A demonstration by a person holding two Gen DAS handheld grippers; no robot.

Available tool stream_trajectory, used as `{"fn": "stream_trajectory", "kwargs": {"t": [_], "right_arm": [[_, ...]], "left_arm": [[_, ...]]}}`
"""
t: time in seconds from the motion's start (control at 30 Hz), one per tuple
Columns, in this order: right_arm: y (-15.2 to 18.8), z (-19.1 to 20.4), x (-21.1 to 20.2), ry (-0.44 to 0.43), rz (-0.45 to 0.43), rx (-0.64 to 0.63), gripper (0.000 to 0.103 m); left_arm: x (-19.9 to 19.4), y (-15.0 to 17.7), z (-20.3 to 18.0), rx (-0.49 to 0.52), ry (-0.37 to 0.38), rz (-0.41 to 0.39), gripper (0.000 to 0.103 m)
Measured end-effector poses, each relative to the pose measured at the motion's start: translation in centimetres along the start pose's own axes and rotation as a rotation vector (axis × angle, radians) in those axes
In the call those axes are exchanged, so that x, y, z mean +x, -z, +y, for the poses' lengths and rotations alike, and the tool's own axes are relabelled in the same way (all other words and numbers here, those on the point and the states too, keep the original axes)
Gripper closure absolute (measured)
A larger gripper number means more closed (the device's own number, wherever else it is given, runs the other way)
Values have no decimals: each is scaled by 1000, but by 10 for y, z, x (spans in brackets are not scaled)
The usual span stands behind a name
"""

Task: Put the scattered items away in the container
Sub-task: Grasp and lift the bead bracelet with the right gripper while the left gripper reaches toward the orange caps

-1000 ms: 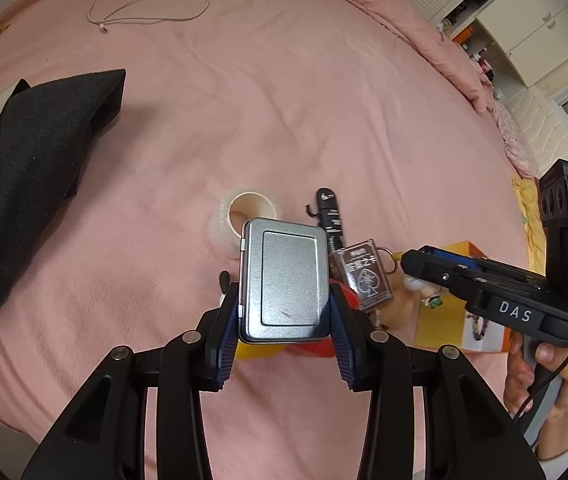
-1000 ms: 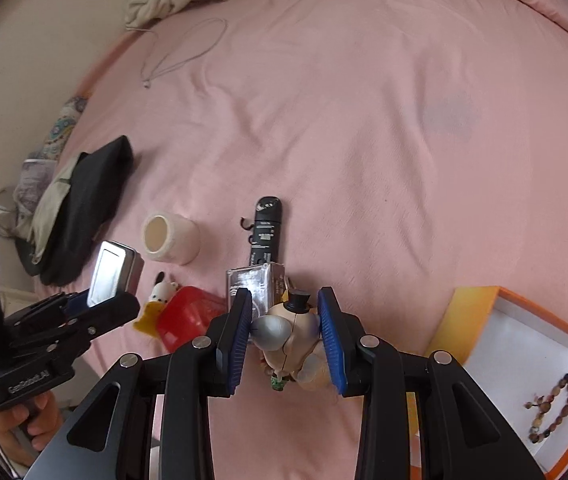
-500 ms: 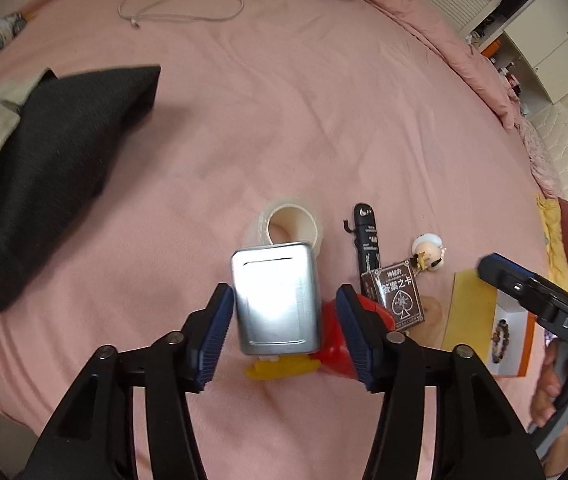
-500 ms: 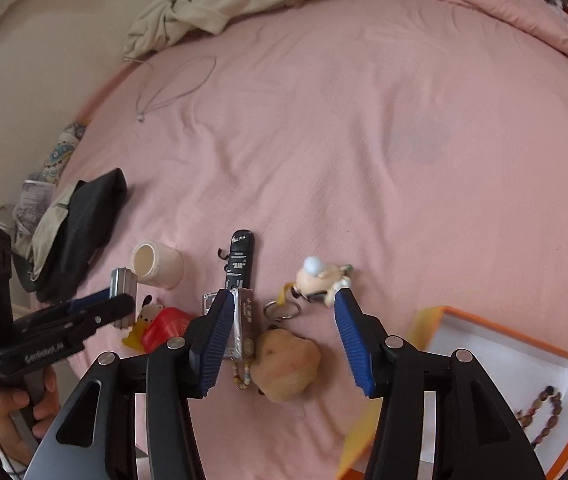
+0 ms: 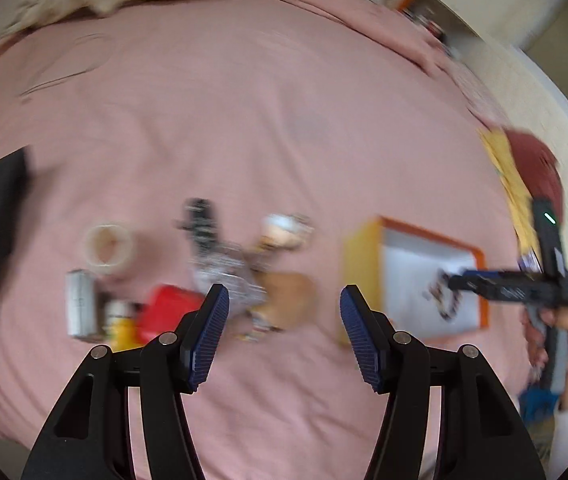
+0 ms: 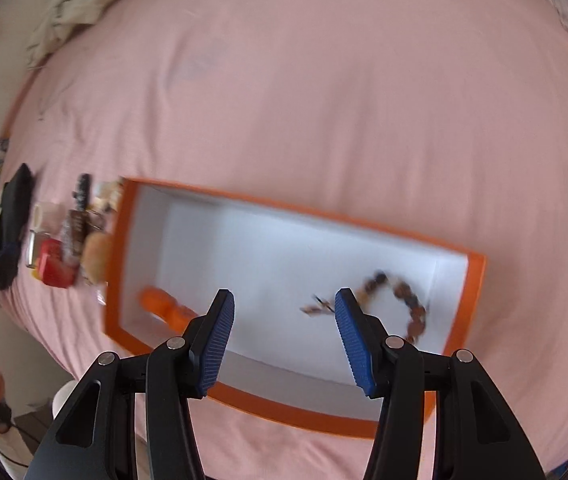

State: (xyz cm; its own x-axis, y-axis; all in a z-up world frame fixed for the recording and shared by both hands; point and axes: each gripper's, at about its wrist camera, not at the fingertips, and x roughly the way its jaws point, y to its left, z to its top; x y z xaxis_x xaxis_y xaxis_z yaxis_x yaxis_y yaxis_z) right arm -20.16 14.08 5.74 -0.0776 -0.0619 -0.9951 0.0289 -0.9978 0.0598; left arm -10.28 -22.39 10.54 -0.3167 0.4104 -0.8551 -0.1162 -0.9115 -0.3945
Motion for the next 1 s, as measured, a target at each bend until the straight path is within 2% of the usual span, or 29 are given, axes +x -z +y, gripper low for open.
{"fn": "stream_trajectory", "kwargs": {"t": [0.13, 0.23, 0.3, 0.37, 0.4, 0.43, 0.6, 0.73, 0.8, 0.9, 1.0], "right_arm": [[13, -10, 22, 76, 74, -11, 51], [18, -13, 35, 114, 107, -15, 51], [19, -17, 45, 132, 116, -13, 58], [19, -17, 48, 226, 92, -42, 78], [20, -15, 48, 260, 73, -72, 83], [21, -14, 48, 274, 60, -105, 93], [21, -19, 42, 182, 28, -102, 94], [18, -28, 25, 12, -52, -48, 94], [19, -32, 12, -59, -100, -35, 94], [22, -45, -8, -133, -159, 9, 94], [26, -58, -26, -159, -203, 37, 93]], "left_arm": [[24, 6, -59, 152, 74, 105, 44], [44, 8, -88, 206, 73, 172, 44], [61, 5, -98, 225, 29, 208, 44], [71, 7, -105, 256, 4, 226, 44], [73, 9, -108, 265, -9, 218, 44], [72, 10, -108, 271, -14, 207, 44], [73, 7, -103, 238, 3, 198, 44], [71, 7, -114, 302, -2, 198, 44], [75, 6, -129, 364, 7, 229, 44], [94, 10, -147, 459, 54, 385, 44], [123, 6, -151, 443, -12, 542, 44]]}}
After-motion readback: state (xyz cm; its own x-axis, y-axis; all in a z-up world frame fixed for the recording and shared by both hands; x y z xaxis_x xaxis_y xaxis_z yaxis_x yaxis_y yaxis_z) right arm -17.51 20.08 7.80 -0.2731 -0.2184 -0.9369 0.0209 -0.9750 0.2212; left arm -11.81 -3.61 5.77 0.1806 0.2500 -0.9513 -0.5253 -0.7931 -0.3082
